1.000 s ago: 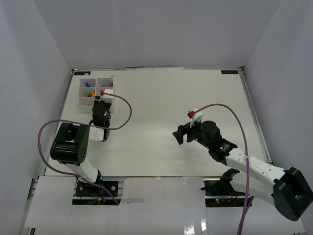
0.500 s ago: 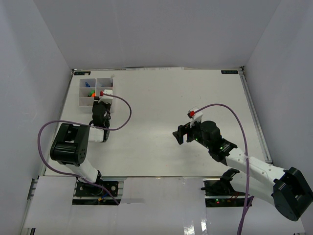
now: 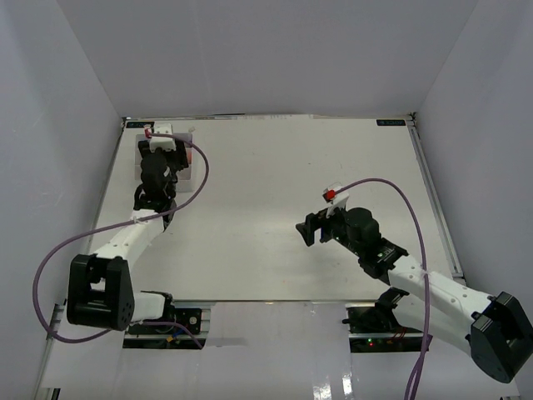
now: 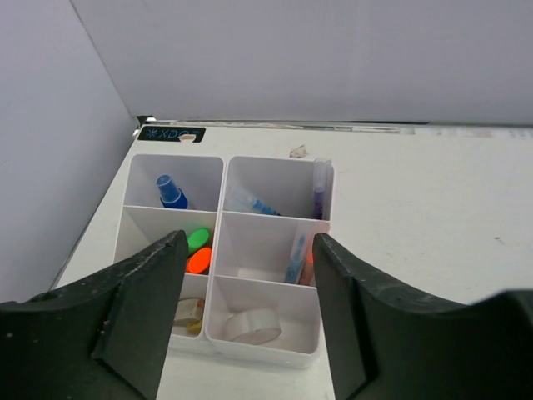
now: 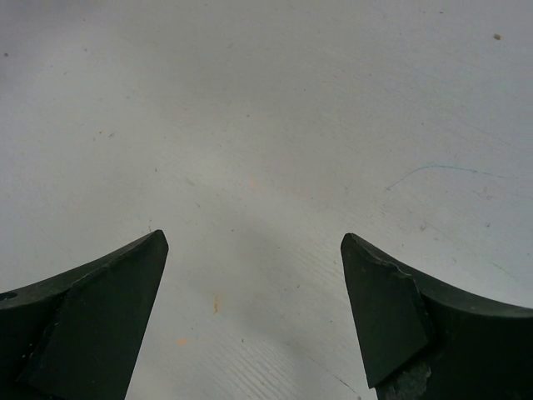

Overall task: Sort the stationery into containers
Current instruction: Reset both arms

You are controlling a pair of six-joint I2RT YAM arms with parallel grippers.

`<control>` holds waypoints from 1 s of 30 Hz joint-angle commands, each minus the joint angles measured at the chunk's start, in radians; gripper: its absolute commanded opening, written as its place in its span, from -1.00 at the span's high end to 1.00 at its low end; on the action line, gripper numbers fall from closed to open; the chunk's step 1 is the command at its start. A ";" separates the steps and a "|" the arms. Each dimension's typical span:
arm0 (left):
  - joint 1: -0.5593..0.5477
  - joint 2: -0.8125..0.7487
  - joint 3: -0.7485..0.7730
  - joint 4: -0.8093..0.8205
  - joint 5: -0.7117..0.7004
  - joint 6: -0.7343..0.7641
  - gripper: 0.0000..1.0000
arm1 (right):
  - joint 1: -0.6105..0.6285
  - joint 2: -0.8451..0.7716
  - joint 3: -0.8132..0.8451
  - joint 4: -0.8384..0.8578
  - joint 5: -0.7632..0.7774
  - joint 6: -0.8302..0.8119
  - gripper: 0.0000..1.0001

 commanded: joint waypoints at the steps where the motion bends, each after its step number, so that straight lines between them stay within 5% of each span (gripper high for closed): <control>1: 0.004 -0.105 0.073 -0.236 0.060 -0.141 -0.50 | 0.002 -0.057 -0.002 0.019 0.050 0.000 -0.82; 9: 0.004 -0.353 0.231 -0.702 0.180 -0.283 -0.96 | 0.002 -0.235 0.049 -0.108 0.255 0.035 -0.80; 16: 0.005 -0.577 0.333 -0.969 0.252 -0.315 -0.96 | 0.003 -0.422 0.192 -0.363 0.413 0.034 -0.80; 30: 0.001 -0.834 0.366 -1.362 0.254 -0.356 -0.96 | 0.002 -0.783 0.210 -0.459 0.532 -0.119 -0.80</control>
